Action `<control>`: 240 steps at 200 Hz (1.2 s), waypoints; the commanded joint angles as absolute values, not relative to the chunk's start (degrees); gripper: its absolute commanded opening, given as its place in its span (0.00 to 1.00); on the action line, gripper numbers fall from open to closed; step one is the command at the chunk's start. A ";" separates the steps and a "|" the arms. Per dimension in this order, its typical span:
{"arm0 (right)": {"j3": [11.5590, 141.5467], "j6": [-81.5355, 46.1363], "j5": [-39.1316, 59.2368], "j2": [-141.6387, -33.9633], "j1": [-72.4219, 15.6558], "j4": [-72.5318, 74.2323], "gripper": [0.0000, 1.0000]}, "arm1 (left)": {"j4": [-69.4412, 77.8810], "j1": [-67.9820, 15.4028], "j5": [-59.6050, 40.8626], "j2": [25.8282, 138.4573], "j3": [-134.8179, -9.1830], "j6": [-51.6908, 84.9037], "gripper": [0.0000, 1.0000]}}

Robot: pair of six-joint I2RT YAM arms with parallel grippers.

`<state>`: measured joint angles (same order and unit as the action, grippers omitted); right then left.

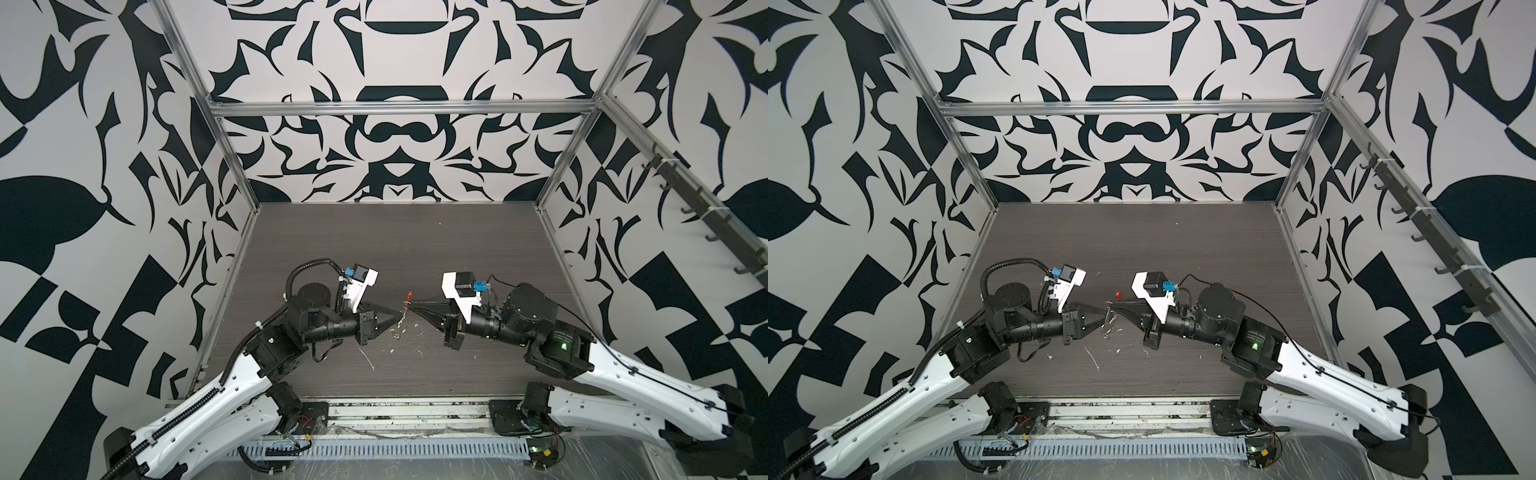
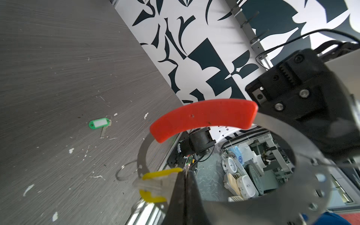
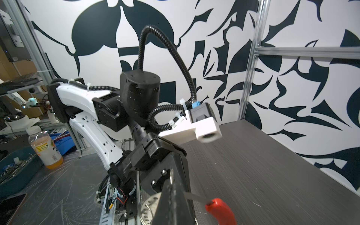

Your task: Remove the keys from the keyring

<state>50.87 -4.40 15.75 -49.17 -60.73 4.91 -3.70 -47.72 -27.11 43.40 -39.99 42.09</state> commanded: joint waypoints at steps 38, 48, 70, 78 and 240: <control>50.92 -4.22 8.78 -48.05 -60.82 2.95 0.00 | -8.65 -47.46 -19.19 41.87 -40.40 38.10 0.00; 49.87 -4.52 6.18 -47.31 -60.82 1.71 0.00 | -10.23 -47.37 -14.95 41.66 -40.00 36.72 0.00; 46.41 -5.56 1.79 -46.20 -60.82 0.04 0.00 | -10.92 -46.47 -7.29 42.38 -37.49 34.45 0.00; 45.08 -6.33 0.28 -46.03 -60.82 -0.20 0.00 | -10.12 -45.88 -5.33 43.02 -35.96 34.37 0.00; 35.83 -24.08 -15.24 -65.94 -63.63 4.33 0.00 | -6.30 -32.05 -1.75 37.80 -14.77 47.15 0.33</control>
<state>31.94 -22.72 -12.25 -60.66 -64.16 -0.19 -5.58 -33.01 -1.93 39.27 -14.52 46.13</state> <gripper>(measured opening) 0.042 0.283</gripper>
